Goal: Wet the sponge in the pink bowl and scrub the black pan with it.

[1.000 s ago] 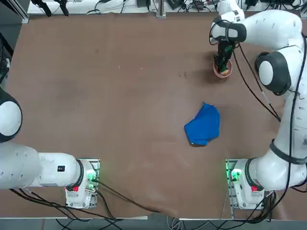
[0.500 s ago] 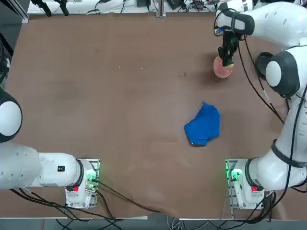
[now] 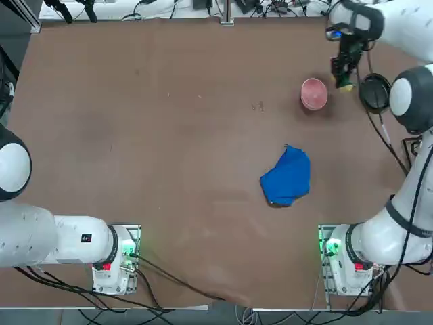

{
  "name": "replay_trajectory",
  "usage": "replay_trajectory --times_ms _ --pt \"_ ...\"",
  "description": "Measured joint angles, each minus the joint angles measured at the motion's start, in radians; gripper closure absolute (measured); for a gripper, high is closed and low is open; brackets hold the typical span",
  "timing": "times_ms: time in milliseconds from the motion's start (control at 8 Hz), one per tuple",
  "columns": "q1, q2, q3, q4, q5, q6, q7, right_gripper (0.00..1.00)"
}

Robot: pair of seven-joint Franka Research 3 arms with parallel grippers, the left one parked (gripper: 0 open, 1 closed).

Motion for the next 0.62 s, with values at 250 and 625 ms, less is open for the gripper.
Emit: replay_trajectory --times_ms 250,625 --pt "-0.113 0.002 -0.002 0.001 -0.001 0.049 -0.055 0.62" --pt "-0.217 0.037 -0.002 0.000 -0.001 0.187 -0.145 0.62"
